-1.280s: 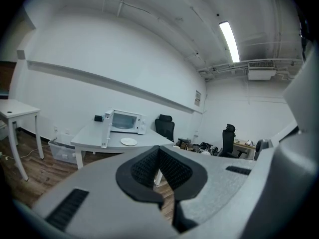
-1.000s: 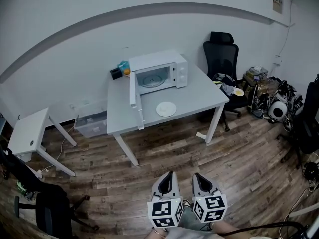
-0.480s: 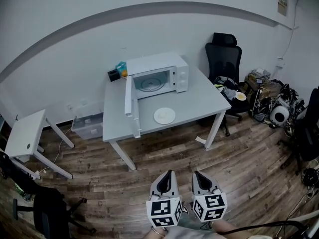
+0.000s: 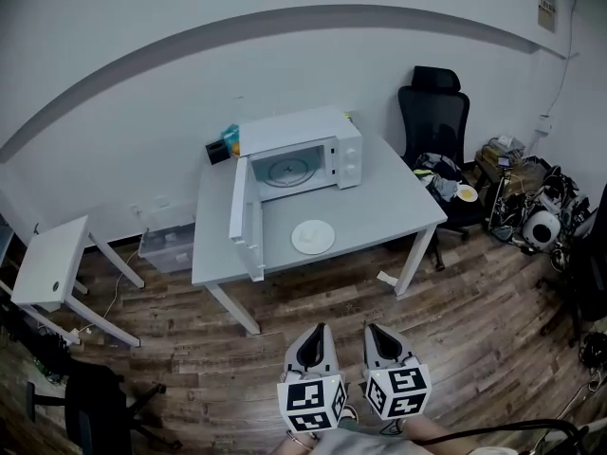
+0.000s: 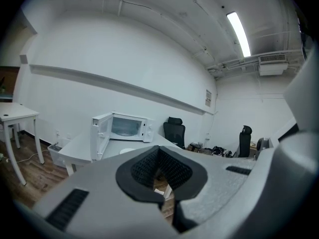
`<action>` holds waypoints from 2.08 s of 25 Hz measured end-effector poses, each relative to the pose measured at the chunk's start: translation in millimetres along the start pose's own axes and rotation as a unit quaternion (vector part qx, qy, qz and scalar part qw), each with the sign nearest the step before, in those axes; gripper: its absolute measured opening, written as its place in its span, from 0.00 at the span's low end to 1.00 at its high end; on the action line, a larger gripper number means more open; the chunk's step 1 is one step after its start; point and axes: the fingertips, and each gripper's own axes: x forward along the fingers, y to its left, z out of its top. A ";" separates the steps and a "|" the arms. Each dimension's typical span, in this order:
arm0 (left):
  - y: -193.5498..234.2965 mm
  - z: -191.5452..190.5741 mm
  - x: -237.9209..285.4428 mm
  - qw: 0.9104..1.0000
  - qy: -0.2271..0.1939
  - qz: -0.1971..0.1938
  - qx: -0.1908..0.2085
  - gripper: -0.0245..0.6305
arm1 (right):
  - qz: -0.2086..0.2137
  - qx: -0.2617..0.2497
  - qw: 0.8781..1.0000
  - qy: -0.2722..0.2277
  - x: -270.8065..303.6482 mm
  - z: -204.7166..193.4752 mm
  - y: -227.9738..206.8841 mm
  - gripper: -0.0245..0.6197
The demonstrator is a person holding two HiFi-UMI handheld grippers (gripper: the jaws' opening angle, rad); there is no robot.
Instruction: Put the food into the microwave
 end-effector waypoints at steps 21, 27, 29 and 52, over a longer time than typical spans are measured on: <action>7.4 -5.5 67.1 0.999 0.029 0.039 -0.002 0.04 | 0.033 0.025 0.999 0.026 63.0 6.7 -44.9 0.06; 11.2 -3.3 80.7 0.999 0.028 0.038 -0.004 0.04 | 0.032 0.016 0.999 0.031 71.3 8.0 -51.3 0.06; 13.4 -0.5 84.4 0.999 0.026 0.039 -0.004 0.04 | 0.030 0.013 0.999 0.033 75.1 10.5 -54.4 0.06; 63.2 23.3 185.6 0.999 0.023 0.040 0.003 0.04 | 0.032 0.008 0.999 0.017 190.0 47.3 -74.8 0.06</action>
